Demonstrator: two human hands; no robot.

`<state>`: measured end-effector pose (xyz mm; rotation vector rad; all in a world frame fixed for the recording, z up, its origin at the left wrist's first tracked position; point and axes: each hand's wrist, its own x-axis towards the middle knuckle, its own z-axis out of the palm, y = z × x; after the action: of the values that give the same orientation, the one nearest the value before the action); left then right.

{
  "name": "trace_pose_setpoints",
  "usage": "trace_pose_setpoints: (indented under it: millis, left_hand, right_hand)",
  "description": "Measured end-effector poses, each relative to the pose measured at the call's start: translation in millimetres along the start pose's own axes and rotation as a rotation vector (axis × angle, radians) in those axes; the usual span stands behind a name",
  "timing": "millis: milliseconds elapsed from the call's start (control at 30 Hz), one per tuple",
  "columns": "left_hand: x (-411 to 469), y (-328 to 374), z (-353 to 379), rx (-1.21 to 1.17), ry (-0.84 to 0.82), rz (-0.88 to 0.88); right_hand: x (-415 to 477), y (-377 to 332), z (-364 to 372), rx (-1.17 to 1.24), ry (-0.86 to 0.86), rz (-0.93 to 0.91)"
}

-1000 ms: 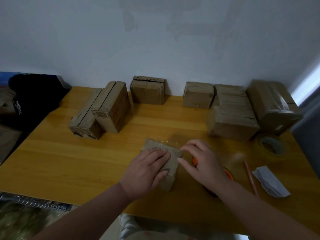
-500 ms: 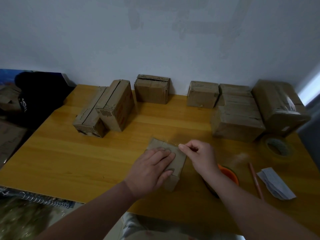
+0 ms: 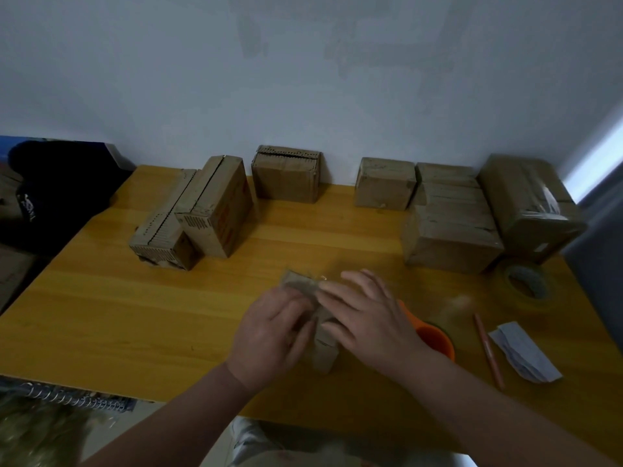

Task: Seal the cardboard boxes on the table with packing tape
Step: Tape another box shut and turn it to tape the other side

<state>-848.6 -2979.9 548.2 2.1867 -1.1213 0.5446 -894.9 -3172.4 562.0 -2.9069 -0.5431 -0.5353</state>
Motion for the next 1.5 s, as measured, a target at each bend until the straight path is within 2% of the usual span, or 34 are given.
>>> trace_pose_setpoints:
  millis: [133,233,367,667,733,833,900,967,1000,1133,1233,1500]
  left_hand:
    - [-3,-6,-2,-0.011,0.057,-0.403]
    - [-5,-12,-1,-0.146,-0.111,-0.607]
    - [-5,-12,0,-0.175,-0.214,-0.57]
    - [-2,-16,-4,0.013,-0.34,-0.382]
    - [-1,-19,-5,-0.077,-0.374,-0.391]
    - [6,-19,-8,-0.409,-0.378,-0.449]
    - [18,-19,-15,-0.609,-0.304,-0.559]
    - [31,-25,-18,-0.639,-0.193,-0.69]
    - [37,-29,-20,-0.651,-0.189,-0.767]
    - [51,-53,-18,-0.909,-0.45,-0.973]
    - [59,-60,-19,-0.946,-0.562,-0.967]
    - [61,-67,-11,-0.957,-0.521,-0.864]
  right_hand:
    - [8,6,-12,0.043,-0.245,0.11]
    - [10,10,-18,0.104,-0.376,0.149]
    - [12,9,-20,0.099,-0.431,0.16]
    - [12,8,-17,0.151,-0.444,0.188]
    - [11,8,-17,0.169,-0.444,0.19]
    - [11,9,-18,0.186,-0.447,0.185]
    - [12,10,-19,0.19,-0.446,0.181]
    - [12,10,-20,0.197,-0.439,0.174]
    - [12,10,-20,0.199,-0.438,0.165]
    - [12,9,-20,0.211,-0.422,0.133]
    - [13,7,-18,0.243,-0.378,0.118]
    - [11,5,-17,0.326,-0.244,0.192]
